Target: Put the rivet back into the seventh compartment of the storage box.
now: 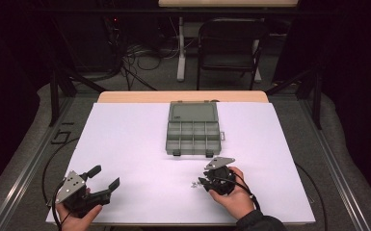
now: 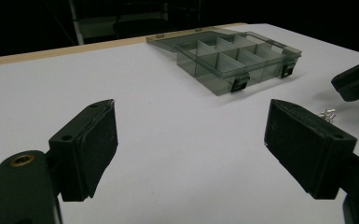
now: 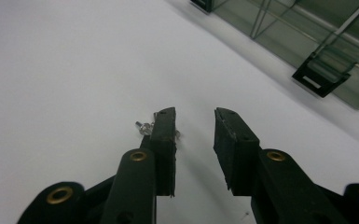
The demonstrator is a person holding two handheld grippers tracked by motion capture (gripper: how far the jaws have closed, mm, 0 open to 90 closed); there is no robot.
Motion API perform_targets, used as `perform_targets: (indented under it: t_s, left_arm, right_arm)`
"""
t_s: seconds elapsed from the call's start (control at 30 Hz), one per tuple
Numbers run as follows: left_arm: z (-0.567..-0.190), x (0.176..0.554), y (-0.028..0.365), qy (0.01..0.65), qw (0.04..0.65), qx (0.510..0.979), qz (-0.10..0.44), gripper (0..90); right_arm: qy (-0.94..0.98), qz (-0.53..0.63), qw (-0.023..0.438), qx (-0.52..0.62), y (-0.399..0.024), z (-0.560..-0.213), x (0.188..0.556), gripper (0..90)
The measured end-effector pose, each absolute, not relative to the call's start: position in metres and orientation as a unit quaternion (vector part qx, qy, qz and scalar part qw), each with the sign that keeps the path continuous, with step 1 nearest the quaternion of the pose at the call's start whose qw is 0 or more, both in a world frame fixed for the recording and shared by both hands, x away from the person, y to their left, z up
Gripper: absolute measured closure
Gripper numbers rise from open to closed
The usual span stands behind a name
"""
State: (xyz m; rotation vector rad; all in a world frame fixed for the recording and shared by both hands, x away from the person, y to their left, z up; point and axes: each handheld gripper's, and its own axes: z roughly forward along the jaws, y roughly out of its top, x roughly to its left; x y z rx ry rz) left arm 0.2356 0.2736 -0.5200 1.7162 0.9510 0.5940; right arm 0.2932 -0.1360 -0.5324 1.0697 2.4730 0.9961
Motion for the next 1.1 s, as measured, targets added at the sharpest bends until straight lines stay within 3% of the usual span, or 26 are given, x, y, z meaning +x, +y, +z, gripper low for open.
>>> perform_targets:
  t_s: [1.1]
  left_arm:
    - [-0.521,0.236,0.275,0.401,0.52,0.711,0.251,17.9]
  right_arm:
    - [0.863,0.322,0.104,0.374,-0.125,-0.551,0.301,82.6]
